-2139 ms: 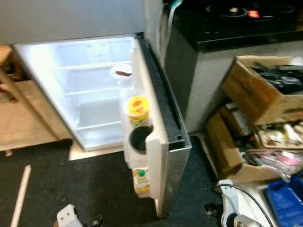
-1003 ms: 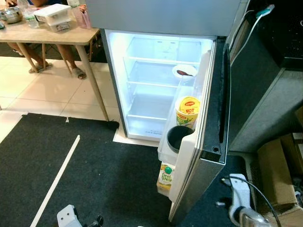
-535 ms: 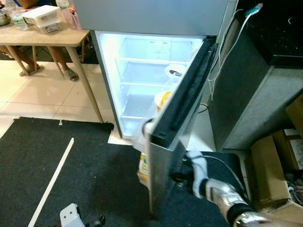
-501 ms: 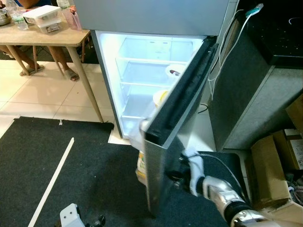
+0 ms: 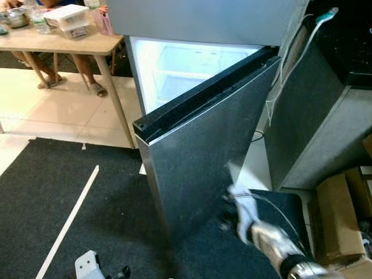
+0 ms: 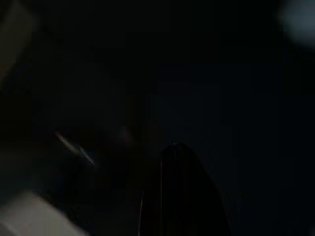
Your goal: Restocking fridge
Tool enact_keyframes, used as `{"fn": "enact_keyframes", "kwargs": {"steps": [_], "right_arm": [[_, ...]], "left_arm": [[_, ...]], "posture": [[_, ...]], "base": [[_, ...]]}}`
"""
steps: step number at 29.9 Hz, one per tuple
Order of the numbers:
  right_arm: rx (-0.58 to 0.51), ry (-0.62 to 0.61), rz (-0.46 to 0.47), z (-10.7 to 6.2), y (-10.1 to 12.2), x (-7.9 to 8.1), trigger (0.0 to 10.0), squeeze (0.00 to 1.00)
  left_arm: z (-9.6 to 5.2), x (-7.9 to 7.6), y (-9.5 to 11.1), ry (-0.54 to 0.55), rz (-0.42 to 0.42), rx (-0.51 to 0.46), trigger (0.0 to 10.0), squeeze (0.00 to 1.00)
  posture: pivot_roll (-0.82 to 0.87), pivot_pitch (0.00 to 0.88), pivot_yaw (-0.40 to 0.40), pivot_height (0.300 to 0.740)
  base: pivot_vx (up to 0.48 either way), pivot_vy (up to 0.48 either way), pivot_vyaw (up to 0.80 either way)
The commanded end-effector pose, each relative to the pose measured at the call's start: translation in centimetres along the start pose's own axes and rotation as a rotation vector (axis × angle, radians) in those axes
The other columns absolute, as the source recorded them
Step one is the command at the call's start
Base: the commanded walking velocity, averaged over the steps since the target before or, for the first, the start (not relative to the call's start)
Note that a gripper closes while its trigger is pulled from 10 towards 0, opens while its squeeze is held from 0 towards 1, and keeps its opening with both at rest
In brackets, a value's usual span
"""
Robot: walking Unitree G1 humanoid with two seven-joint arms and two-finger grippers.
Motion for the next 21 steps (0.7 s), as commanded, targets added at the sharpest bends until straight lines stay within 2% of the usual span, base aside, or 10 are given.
{"fn": "enact_keyframes", "kwargs": {"steps": [1,2,4,5,6,7,8,12,21], "right_arm": [[0.048,-0.036,0.027,-0.2,-1.4,-0.2,10.0,0.0],[0.048,-0.036,0.027,-0.2,-1.4,-0.2,10.0,0.0],[0.108,-0.074,0.052,-1.0,-3.6,-0.8,10.0,0.0],[0.108,-0.074,0.052,-1.0,-3.6,-0.8,10.0,0.0],[0.147,-0.092,0.063,-1.5,-5.1,-1.0,10.0,0.0],[0.147,-0.092,0.063,-1.5,-5.1,-1.0,10.0,0.0],[0.177,-0.105,0.072,-1.9,-6.2,-1.1,10.0,0.0],[0.239,-0.141,0.083,-2.8,-8.6,-1.3,10.0,0.0],[0.254,-0.165,0.071,-3.1,-8.8,-1.7,10.0,0.0]], "left_arm": [[-0.1,-0.2,-0.9,0.001,0.002,0.033,10.0,0.0],[-0.1,-0.2,-0.9,0.001,0.002,0.033,10.0,0.0],[-0.1,-0.3,-1.0,-0.002,0.002,0.035,10.0,0.0],[-0.1,-0.3,-1.0,-0.002,0.002,0.035,10.0,0.0],[0.0,-0.3,-1.0,-0.008,0.005,0.036,10.0,0.0],[0.0,-0.3,-1.0,-0.008,0.005,0.036,10.0,0.0],[0.0,-0.4,-1.0,-0.016,0.004,0.037,10.0,0.0],[0.0,-0.6,-0.9,-0.03,0.018,0.037,10.0,0.0],[0.1,-0.7,-0.6,-0.041,0.028,0.033,10.0,0.0]], "posture": [[-0.05,0.069,-0.028,0.74],[-0.05,0.069,-0.028,0.74],[-0.05,0.069,-0.029,0.74],[-0.05,0.069,-0.029,0.74],[-0.05,0.069,-0.029,0.74],[-0.05,0.069,-0.029,0.74],[-0.05,0.066,-0.029,0.74],[-0.05,0.066,-0.029,0.74],[-0.05,0.051,-0.027,0.74]], "base": [[0.0,0.0,0.0],[0.0,0.0,0.0],[0.0,0.0,0.0],[0.0,0.0,0.0],[0.0,0.0,0.0],[0.0,0.0,0.0],[0.0,0.0,0.0],[0.0,0.0,0.0],[0.19,0.0,0.0]]}}
Point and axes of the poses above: a point about 5 cm out from each wrist's last joint towards the gripper, its own z axis pointing out of the wrist towards the gripper, its own y axis along the axis of the wrist's last joint, x = y × z, the point moved 2 cm from there along z, pointing out of the wrist towards the gripper, and after that the axes turned 2 degrees about -z, right-handed, at the moved point
